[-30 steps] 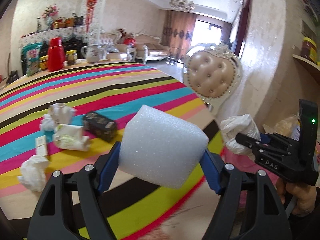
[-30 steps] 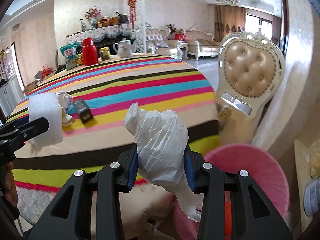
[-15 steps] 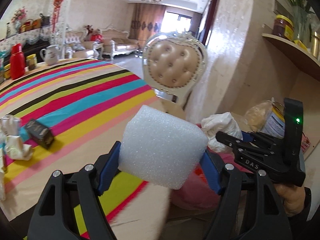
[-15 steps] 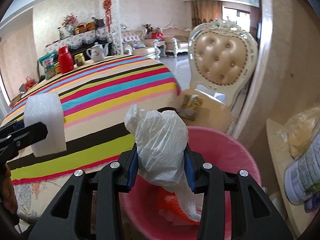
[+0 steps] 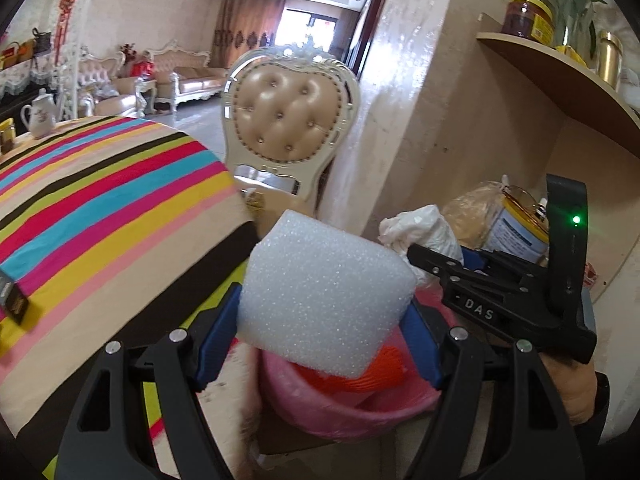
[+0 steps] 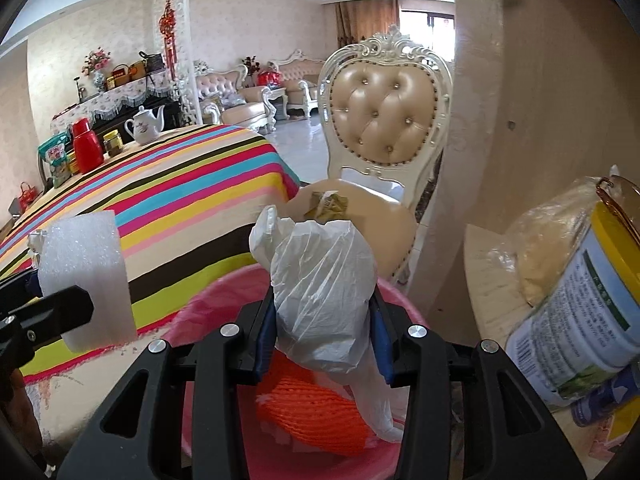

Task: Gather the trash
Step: 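Open the left tool over the wastebasket while the right tool releases the plastic bag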

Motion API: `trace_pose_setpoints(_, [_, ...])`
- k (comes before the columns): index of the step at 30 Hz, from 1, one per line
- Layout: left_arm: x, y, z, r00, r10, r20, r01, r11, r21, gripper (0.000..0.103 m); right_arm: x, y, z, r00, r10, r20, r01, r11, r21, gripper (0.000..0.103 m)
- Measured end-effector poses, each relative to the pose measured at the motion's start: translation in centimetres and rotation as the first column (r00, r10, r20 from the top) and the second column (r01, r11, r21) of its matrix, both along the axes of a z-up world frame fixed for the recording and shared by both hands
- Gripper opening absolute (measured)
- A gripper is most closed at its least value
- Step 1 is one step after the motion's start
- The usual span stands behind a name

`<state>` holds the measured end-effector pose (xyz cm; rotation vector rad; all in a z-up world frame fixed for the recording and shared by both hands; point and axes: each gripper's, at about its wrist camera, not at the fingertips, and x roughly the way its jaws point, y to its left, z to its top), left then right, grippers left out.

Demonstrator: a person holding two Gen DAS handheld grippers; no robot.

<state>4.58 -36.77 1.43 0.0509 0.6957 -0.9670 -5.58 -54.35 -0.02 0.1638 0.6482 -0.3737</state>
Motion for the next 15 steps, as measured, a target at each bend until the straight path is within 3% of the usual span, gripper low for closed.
trace_pose_setpoints(4, [0.2, -1.7, -0.2, 0.998, -0.054, -0.03, 0.054, 0.998, -0.025, 0.076, -0.4, -0.4, 0.1, 1.0, -0.013, -0.001, 0.013, 1.0, -0.003, 0.043])
trace_pose_setpoints(6, [0.3, -1.9, -0.3, 0.998, -0.056, -0.041, 0.055, 0.998, -0.027, 0.086, -0.5, -0.6, 0.1, 1.0, -0.02, -0.004, 0.02, 1.0, -0.009, 0.049])
trace_pose_setpoints(9, [0.8, -1.6, -0.7, 0.997, -0.047, -0.066, 0.045, 0.999, -0.028, 0.086, -0.7, -0.7, 0.2, 0.999, -0.034, -0.008, 0.034, 0.999, -0.025, 0.06])
trace_pose_setpoints(15, [1.8, 0.6, -0.5, 0.998, 0.007, -0.07, -0.01, 0.999, -0.037, 0.086, -0.4, -0.2, 0.1, 1.0, -0.023, -0.011, 0.023, 0.999, -0.023, 0.061])
